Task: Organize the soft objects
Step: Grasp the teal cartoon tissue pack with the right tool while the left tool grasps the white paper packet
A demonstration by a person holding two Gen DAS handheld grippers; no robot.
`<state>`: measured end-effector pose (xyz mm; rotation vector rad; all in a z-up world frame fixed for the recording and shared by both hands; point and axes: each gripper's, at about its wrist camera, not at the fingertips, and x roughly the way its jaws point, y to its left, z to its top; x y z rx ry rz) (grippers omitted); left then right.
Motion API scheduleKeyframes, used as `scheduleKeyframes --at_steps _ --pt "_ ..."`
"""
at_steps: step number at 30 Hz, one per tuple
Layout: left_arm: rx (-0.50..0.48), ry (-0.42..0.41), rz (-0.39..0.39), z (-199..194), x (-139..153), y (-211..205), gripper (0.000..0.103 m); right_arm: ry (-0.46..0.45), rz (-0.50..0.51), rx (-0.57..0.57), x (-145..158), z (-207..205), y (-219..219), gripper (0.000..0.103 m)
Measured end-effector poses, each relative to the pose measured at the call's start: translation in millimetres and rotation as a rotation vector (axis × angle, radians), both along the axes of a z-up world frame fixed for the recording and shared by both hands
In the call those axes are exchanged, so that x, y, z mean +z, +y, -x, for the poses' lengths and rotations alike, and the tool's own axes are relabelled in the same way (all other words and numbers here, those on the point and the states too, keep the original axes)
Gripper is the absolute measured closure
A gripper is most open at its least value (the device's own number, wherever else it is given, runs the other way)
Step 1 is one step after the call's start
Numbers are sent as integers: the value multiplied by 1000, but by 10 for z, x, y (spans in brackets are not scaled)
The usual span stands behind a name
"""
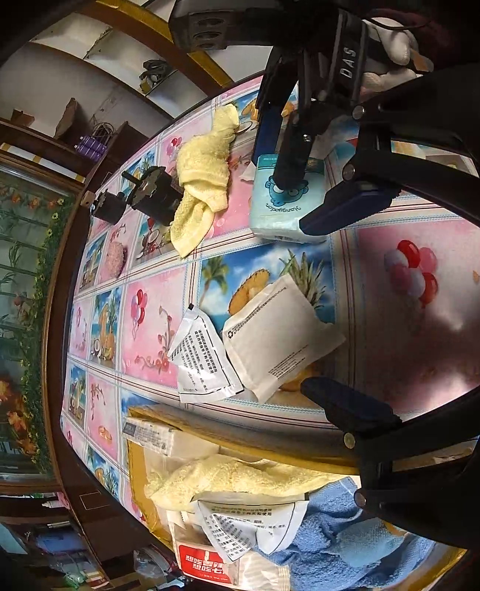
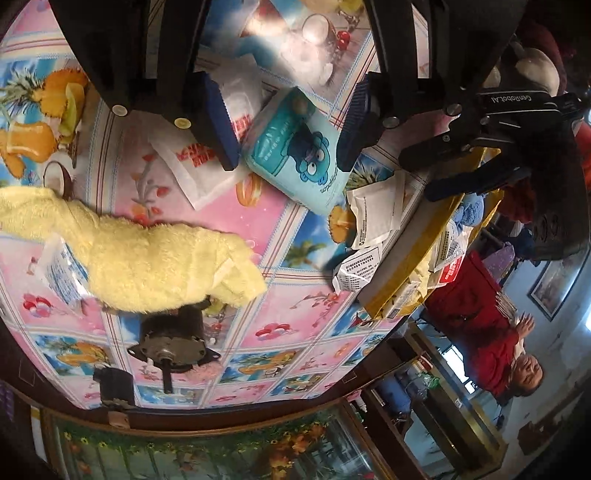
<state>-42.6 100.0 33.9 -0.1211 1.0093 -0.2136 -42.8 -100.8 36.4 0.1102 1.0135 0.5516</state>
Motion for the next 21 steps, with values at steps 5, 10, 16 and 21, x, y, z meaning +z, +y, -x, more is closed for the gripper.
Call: scheduleKeyframes --at_steps 5,10,16,21 --pt "66 20 88 -62 28 221 24 -86 151 126 -78 -56 436 29" --pt "76 35 104 -112 28 234 24 -95 199 188 -226 -94 634 20" --pt "54 38 77 -209 0 98 24 -34 173 91 -144 -70 392 65" --pt "68 35 -113 -431 -111 -107 22 -5 156 10 -146 137 26 66"
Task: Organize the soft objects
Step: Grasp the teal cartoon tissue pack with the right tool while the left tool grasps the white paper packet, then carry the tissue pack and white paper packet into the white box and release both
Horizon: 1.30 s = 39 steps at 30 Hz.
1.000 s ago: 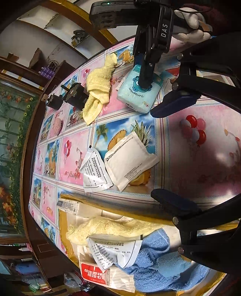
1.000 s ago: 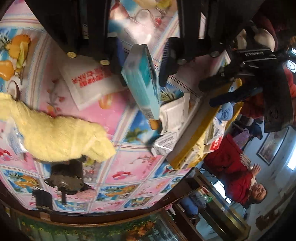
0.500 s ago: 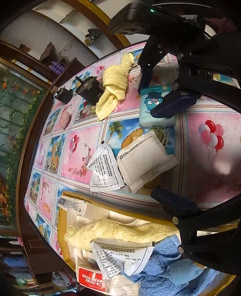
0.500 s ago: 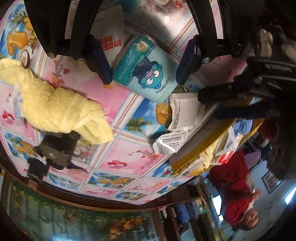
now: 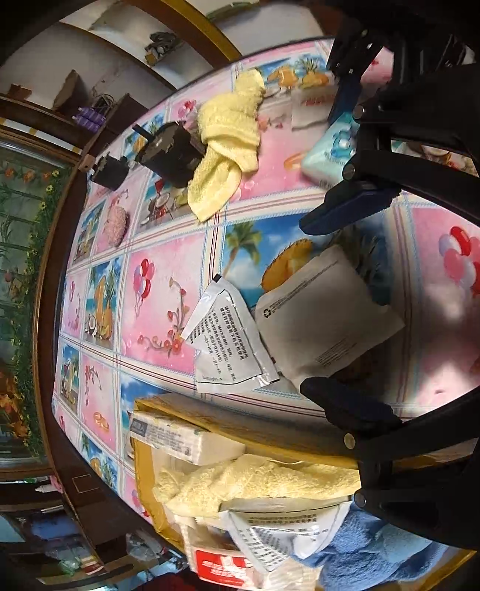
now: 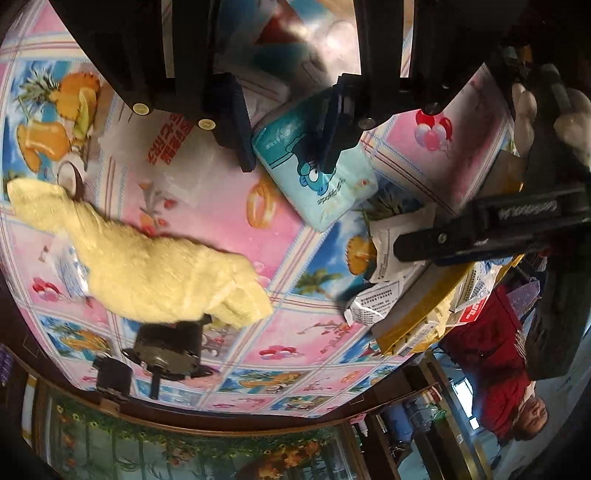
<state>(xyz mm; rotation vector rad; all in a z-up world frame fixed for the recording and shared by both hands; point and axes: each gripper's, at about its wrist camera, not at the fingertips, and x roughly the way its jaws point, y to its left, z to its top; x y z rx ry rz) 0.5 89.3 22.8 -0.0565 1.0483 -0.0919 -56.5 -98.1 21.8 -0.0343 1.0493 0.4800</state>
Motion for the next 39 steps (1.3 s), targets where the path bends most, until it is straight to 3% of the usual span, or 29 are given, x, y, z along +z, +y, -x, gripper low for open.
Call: scheduleKeyframes --at_steps 4,6,7,8,10,12,16,17,18,19,21,24,27,29,30,31,33,39 --pt "-39 -11 -171 -95 -162 -213 18 11 -51 -5 11 132 -139 60" --pt "-64 -42 -156 -26 -140 -213 23 1 -70 -7 58 184 -198 48" --pt "-83 -51 -137 10 -118 -197 54 -14 -71 -5 101 214 -224 40" --pt "-98 -47 -95 37 -98 -164 53 -36 -65 -5 148 253 -246 36" --pt "-107 -47 -45 91 -40 -123 69 -90 -43 -9 265 308 -277 23" --pt "-120 -42 -9 148 -5 -110 77 -116 -44 14 335 303 -239 19" --pt "-100 -32 47 227 9 -52 73 -100 -15 89 270 194 52 19" --pt "-88 -30 40 222 5 -40 67 -93 2 103 216 154 134 19" --pt "-74 -27 25 201 -5 -29 47 -84 20 114 159 116 208 19" --pt "-57 -23 12 171 -18 -17 36 -74 37 123 95 73 272 19" --pt "-64 -7 8 117 -64 -51 35 -70 78 133 -4 7 385 19" --pt "-68 4 -99 25 -175 -179 20 -77 141 134 -117 -47 489 19" --pt "-81 -24 -97 0 -203 -245 10 -79 157 124 -123 -41 461 22" --pt "-105 -39 -83 11 -191 -251 17 -89 163 111 -104 -11 415 37" --pt "-120 -59 -77 41 -161 -249 42 -89 155 105 -91 5 381 49" --pt "-137 -67 -67 63 -127 -244 57 -87 151 96 -74 21 352 51" --pt "-148 -46 19 94 -94 -186 61 -77 119 78 -60 53 276 53" --pt "-169 -67 103 316 -5 -158 61 -57 40 28 -20 158 122 56"
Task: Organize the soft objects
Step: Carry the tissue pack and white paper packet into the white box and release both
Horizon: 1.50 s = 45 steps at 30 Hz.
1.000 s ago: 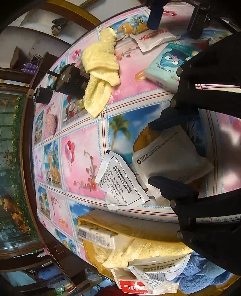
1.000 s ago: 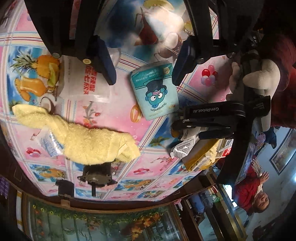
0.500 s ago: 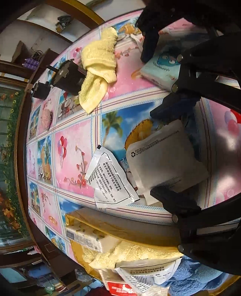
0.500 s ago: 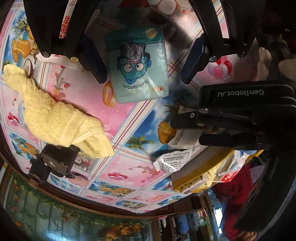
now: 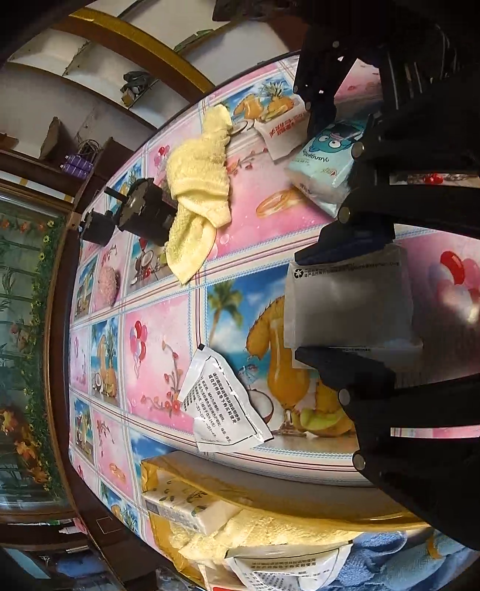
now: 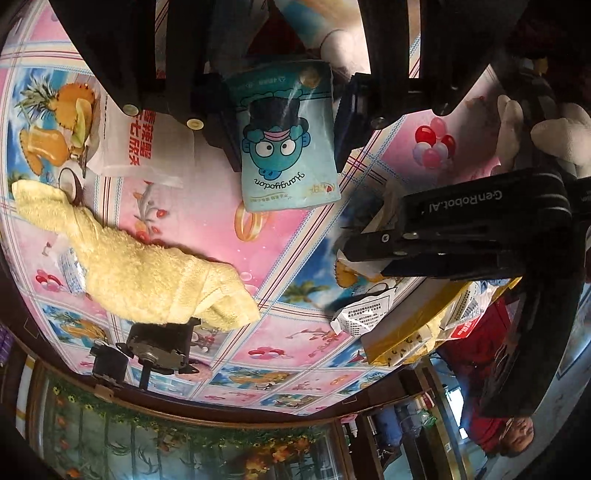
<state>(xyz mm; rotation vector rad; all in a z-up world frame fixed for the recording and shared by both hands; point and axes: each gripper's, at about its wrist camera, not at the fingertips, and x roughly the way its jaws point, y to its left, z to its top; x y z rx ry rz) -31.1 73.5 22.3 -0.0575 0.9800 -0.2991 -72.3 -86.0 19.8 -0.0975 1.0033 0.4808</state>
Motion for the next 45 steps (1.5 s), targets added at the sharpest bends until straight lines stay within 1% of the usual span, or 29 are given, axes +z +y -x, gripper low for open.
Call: scheduleKeyframes --at_steps 4,8,12,17,20,22,26,29,33,35,38,41,42,43,44,45 --pt "-13 -38 46 176 211 36 61 -18 -22 -17 81 118 -61 56" --pt "-19 -90 91 345 427 80 61 -31 -67 -39 196 228 -117 56" --pt "-16 -136 126 524 583 197 61 -35 -65 -51 289 322 -91 56" --pt "50 -180 179 744 698 620 61 -59 -41 -34 455 453 72 56" --pt "122 -194 192 849 707 992 61 -81 -30 -7 564 515 240 56" --pt "177 -197 184 914 691 1242 60 -99 -29 13 645 549 370 56" --pt "290 -198 143 1056 629 1725 60 -131 -61 65 768 588 638 56" --pt "381 -175 133 1113 523 2070 60 -123 -67 114 793 555 880 56" --pt "450 -144 108 1083 365 2290 60 -113 -68 187 827 505 1254 56" --pt "458 -140 84 1041 319 2296 60 -111 -67 221 836 476 1441 56" --pt "445 -135 64 973 268 2308 59 -105 -62 260 807 439 1710 56" --pt "417 -109 40 902 194 2271 53 -92 -55 287 768 390 1928 56" --pt "408 -100 17 883 173 2256 48 -89 -50 294 755 375 1993 56" --pt "404 -90 -17 854 140 2211 39 -87 -44 301 743 361 2042 56" --pt "399 -85 -34 834 123 2197 36 -86 -37 305 734 339 2092 56" --pt "390 -85 -31 829 117 2192 32 -84 -32 310 725 314 2144 56"
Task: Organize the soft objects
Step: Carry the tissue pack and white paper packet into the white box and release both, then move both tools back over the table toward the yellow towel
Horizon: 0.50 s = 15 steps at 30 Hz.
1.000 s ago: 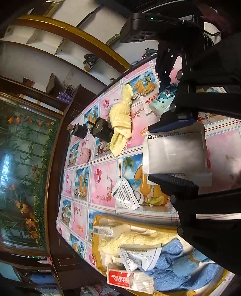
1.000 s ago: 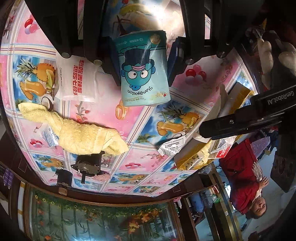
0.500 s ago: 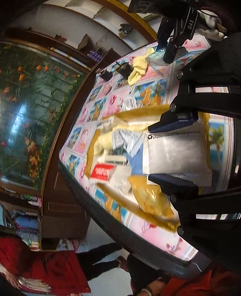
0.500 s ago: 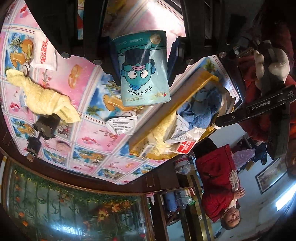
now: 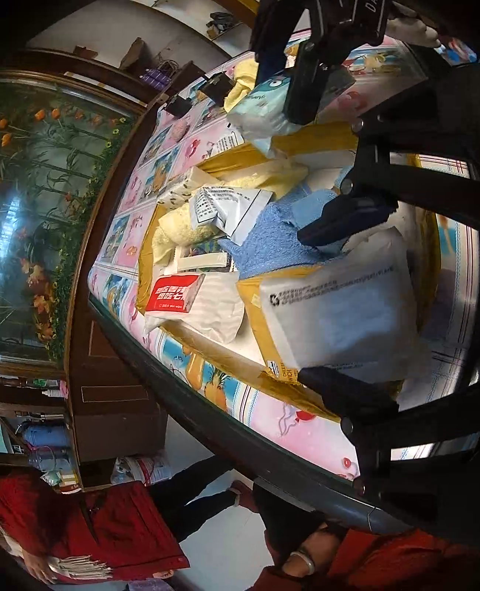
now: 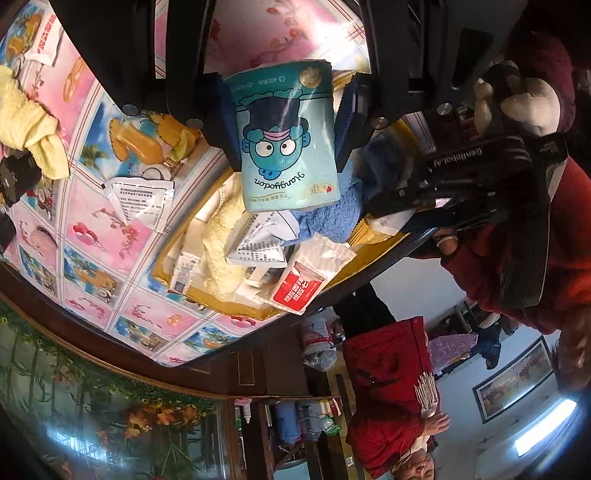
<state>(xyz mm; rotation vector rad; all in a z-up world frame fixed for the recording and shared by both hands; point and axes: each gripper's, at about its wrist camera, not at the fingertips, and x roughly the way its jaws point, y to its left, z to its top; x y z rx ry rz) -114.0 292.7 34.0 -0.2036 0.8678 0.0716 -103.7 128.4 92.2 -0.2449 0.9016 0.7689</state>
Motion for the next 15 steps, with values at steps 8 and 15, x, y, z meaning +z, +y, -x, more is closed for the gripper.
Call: scheduleKeyframes --at_steps 8,15 --pt "34 -97 112 191 180 257 30 60 54 29 -198 -267 388 56" --pt "37 -191 148 296 319 328 30 84 149 -4 -494 -495 623 56"
